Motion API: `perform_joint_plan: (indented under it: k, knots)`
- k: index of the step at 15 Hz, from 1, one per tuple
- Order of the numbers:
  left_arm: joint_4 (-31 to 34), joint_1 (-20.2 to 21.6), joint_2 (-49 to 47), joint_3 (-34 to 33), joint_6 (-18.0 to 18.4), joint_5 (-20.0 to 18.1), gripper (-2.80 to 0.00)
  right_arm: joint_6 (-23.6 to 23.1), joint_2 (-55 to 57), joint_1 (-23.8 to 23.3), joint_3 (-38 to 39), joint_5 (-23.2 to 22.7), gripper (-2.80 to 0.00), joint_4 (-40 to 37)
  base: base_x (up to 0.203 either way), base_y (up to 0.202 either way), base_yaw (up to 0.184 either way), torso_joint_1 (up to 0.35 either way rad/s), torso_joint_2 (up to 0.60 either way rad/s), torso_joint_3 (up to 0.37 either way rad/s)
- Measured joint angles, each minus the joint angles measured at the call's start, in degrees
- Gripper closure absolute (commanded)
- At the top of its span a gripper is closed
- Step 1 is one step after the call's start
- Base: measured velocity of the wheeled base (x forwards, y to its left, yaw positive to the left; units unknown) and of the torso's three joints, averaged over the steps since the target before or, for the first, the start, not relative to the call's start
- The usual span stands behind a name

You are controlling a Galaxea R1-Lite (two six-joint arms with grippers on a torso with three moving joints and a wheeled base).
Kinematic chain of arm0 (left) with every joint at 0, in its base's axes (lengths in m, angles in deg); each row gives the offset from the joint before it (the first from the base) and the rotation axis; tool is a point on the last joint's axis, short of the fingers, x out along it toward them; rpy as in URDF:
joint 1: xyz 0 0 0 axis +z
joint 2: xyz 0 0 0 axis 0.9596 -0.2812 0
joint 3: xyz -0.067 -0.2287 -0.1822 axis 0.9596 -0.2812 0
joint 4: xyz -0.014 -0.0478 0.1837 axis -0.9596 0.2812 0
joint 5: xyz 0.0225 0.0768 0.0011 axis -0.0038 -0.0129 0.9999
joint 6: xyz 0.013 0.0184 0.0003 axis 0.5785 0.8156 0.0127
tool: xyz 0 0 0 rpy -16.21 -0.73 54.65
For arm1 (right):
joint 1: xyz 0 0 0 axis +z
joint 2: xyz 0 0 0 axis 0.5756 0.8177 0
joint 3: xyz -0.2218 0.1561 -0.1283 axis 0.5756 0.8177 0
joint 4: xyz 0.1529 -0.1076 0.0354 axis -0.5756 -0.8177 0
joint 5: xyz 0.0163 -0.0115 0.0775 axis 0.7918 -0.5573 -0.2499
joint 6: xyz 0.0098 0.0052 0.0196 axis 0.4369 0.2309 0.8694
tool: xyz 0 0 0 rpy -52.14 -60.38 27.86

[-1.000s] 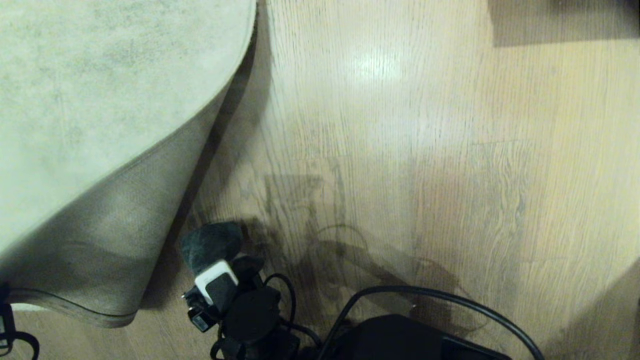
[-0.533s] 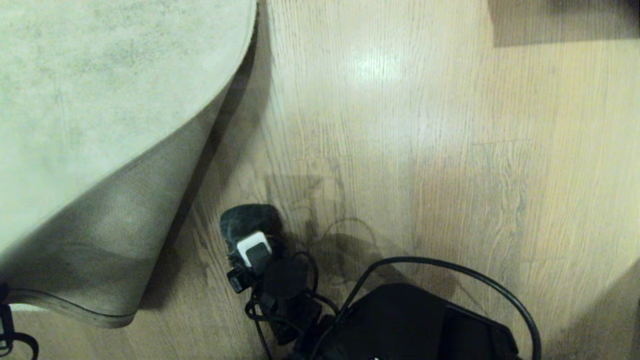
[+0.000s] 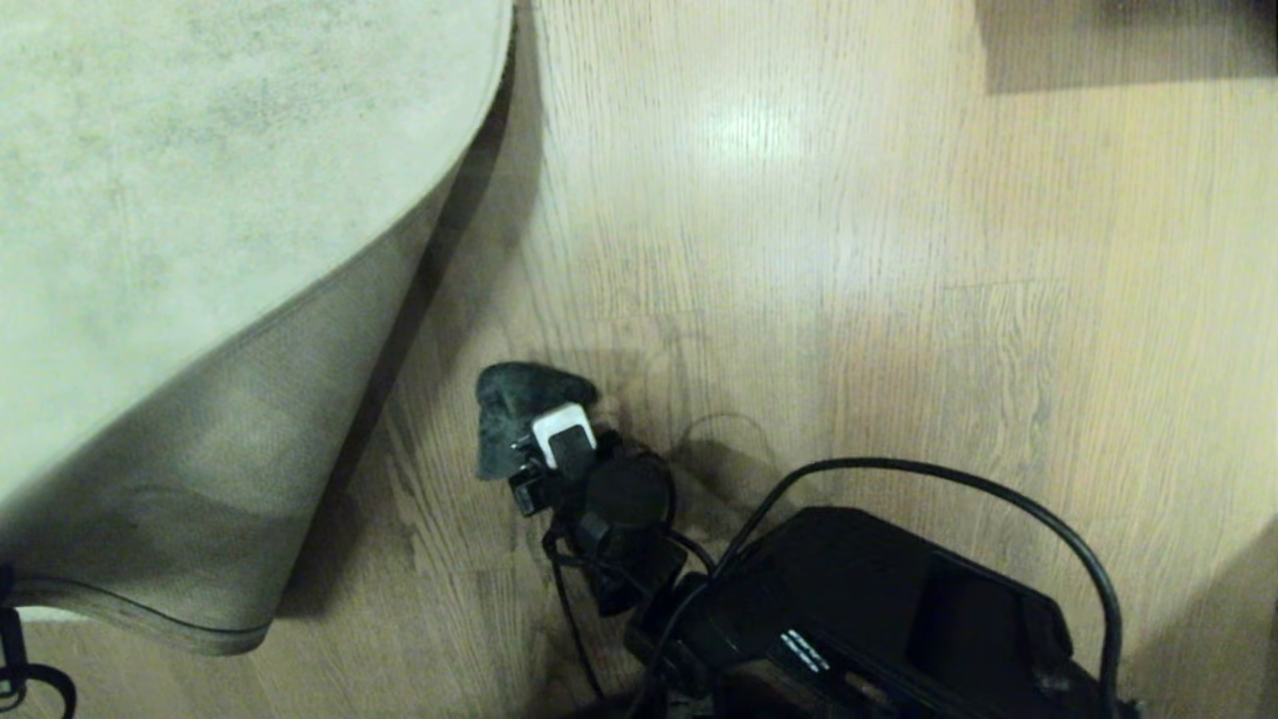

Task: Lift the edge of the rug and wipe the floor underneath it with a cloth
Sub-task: Wipe the floor under the carpet with a rag

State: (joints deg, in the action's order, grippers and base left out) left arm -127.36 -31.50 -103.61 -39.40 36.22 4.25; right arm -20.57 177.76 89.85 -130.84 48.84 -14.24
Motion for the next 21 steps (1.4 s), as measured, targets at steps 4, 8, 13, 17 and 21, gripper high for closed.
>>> perform_joint_plan:
  k: [4,8,13,17,21]
  knots:
    - [-0.08,0.0,0.29,-0.83,0.0,0.0,0.0,-0.63,-4.83,-3.44,1.4,-0.01,0.0,-0.45,0.0,0.0,0.0,0.0,0.0,0.0]
    - [-0.06,0.0,0.35,-0.99,0.0,0.0,0.0,-1.24,-9.35,-7.64,1.98,-0.22,0.0,-1.63,0.0,0.0,0.0,0.0,0.0,0.0]
    - [-0.01,-0.06,0.35,-0.99,0.0,-0.03,0.0,-0.67,-13.13,-5.32,8.36,-0.59,0.0,-1.51,0.0,0.0,0.0,0.0,0.0,0.0]
    - [0.0,-0.09,0.34,-1.02,0.0,-0.06,0.0,0.46,-13.6,2.26,12.2,-0.41,0.0,-1.27,0.0,0.0,0.0,0.0,0.0,0.0]
    - [0.03,-0.11,0.35,-0.99,0.0,-0.01,0.0,2.13,-10.77,10.03,14.79,-0.22,0.0,1.07,0.0,0.0,0.0,0.0,0.0,0.0]
